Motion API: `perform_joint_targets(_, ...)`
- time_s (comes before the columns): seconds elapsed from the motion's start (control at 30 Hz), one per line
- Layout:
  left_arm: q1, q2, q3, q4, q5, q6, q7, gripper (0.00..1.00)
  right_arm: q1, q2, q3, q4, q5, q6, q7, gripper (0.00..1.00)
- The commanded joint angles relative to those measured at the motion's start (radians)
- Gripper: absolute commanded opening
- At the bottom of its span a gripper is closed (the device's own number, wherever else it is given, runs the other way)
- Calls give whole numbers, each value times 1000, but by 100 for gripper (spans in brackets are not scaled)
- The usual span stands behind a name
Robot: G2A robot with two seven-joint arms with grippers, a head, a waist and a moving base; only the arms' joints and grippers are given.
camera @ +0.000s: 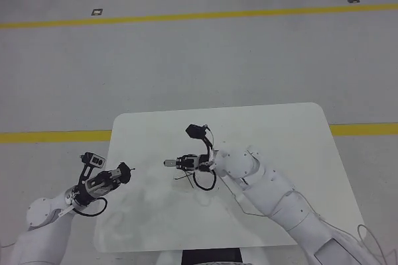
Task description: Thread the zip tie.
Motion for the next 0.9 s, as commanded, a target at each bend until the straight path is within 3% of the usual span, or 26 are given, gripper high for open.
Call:
perform_joint_targets(0.0,0,0,0,0,0,0,0,0,1,3,-15,-31,-73,59,11,100)
perform_joint_targets(0.1,0,0,0,0,0,0,0,0,-1,6,-23,-62,-114,70,12,100)
perform_joint_targets(0.43,0,0,0,0,0,0,0,0,-2,6,-29,-61,-126,65,12,100)
perform_joint_targets(0.57,0,0,0,0,0,0,0,0,46,2,-88,-56,-236,121,105,100)
perform_joint_targets(0.87,0,0,0,0,0,0,0,0,158,-51,-227,24,-285,203,215,100)
